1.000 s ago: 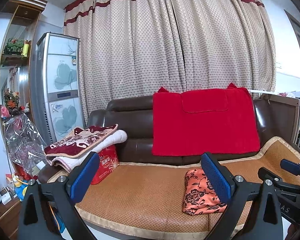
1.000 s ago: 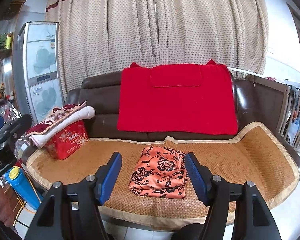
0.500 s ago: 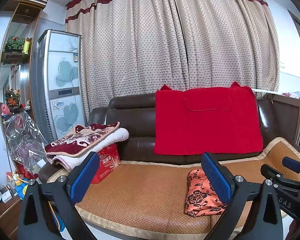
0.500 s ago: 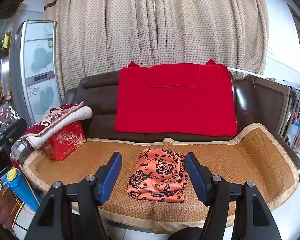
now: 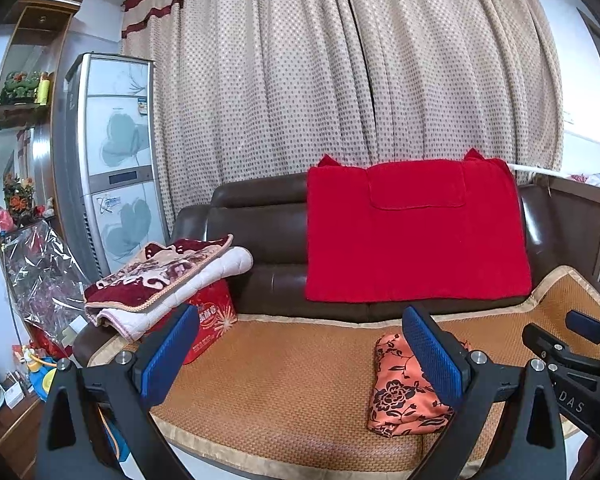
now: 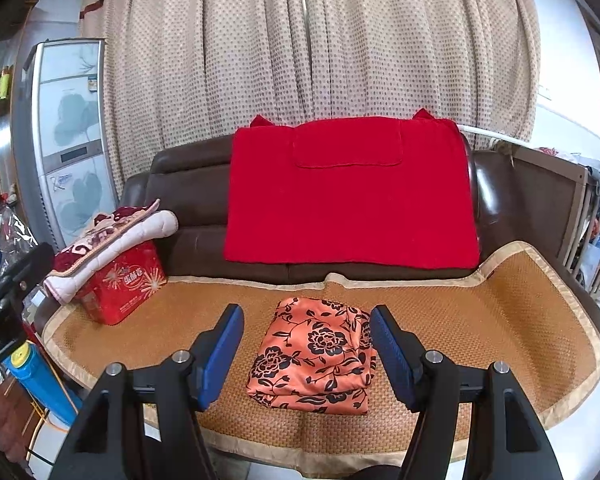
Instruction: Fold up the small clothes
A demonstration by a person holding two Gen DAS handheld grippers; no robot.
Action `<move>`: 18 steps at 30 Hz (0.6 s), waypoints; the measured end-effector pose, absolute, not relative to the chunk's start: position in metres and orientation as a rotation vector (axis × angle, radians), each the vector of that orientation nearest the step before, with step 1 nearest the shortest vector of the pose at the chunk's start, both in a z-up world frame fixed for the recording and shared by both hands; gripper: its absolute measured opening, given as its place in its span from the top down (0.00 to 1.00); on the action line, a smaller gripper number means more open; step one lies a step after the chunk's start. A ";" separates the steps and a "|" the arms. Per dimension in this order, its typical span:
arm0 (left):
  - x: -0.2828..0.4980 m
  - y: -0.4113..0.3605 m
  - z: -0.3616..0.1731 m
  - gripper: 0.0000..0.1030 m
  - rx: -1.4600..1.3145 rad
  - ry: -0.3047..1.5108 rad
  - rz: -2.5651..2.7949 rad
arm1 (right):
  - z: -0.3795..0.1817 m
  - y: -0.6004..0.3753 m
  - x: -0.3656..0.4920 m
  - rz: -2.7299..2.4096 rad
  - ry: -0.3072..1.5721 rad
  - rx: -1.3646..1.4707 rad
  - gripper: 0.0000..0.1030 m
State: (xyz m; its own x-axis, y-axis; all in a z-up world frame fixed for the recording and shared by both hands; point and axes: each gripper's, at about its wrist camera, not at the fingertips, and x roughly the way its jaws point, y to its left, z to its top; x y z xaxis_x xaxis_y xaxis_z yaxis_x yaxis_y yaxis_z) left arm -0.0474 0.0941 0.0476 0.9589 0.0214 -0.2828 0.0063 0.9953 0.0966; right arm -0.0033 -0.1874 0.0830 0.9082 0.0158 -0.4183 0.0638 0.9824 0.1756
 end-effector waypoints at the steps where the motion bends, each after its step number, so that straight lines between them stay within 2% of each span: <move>1: -0.046 0.092 0.047 0.02 0.101 0.292 0.004 | 0.082 -0.189 -0.002 -0.027 0.434 0.190 0.32; 18: -0.017 0.083 0.031 0.02 0.096 0.337 -0.017 | 0.070 -0.190 0.024 -0.057 0.471 0.178 0.32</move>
